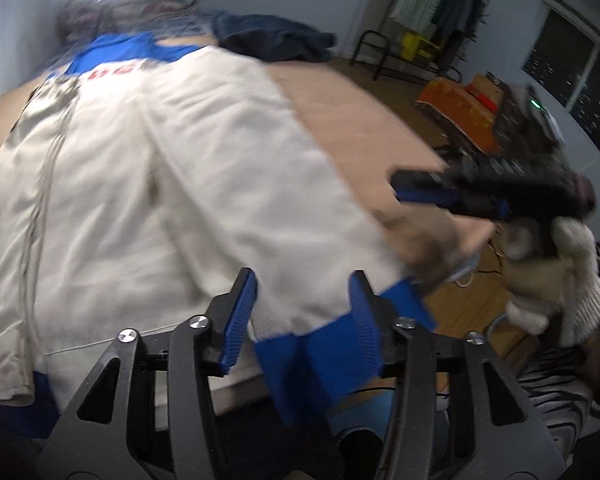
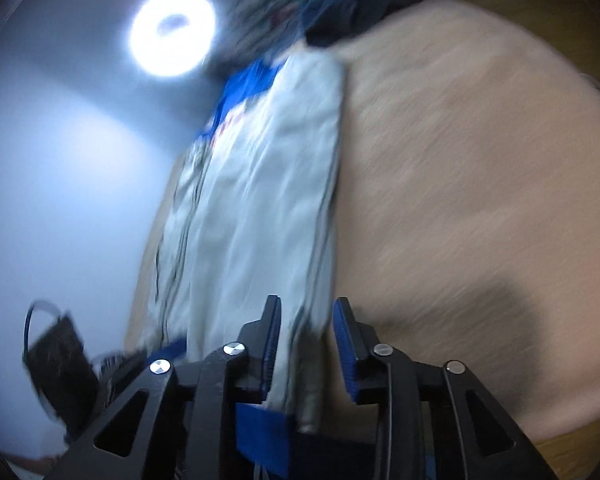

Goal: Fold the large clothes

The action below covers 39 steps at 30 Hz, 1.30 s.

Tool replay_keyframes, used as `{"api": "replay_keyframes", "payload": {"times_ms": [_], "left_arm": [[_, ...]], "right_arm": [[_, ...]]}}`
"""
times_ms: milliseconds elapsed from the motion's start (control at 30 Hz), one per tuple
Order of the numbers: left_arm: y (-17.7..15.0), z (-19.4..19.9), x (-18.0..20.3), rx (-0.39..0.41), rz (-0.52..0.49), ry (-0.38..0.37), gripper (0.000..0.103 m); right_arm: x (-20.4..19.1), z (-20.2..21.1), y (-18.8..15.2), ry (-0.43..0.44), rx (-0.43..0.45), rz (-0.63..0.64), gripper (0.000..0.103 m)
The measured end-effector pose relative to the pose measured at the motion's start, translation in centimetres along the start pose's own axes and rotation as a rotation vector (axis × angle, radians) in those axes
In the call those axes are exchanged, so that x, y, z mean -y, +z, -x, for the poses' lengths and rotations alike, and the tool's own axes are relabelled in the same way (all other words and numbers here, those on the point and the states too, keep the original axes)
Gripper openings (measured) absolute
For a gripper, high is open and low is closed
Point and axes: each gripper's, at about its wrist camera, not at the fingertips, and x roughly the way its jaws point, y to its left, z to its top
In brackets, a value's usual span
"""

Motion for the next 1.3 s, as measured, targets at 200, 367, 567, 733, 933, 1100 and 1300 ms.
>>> {"api": "replay_keyframes", "payload": {"times_ms": [200,367,567,733,933,1100,1300], "left_arm": [[0.6,-4.0,5.7,-0.071,-0.100,0.013,0.068],[1.0,-8.1,6.9,-0.135,-0.081,0.125,0.068],[0.8,-8.7,6.2,-0.140,-0.092,0.150,0.062],[0.8,-7.5,5.3,-0.120,-0.076,0.104,0.025],[1.9,-4.9,2.3,-0.096,0.081,-0.030,0.015],[2.1,-2.9,1.2,-0.071,0.145,-0.077,0.014],[2.3,-1.4,0.9,-0.043,0.180,-0.099,0.014]], "right_arm": [[2.9,3.5,2.2,0.032,0.142,-0.097,0.046],[4.0,4.5,2.8,0.057,0.190,-0.144,0.046],[4.0,4.2,3.2,0.054,0.175,-0.125,0.046],[3.4,2.8,4.4,0.071,0.156,-0.108,0.046],[2.1,-1.2,6.9,0.084,0.104,-0.070,0.049],[2.0,-5.4,9.1,0.087,0.055,-0.086,0.053],[2.5,-9.7,11.4,0.135,0.040,-0.175,0.050]]}}
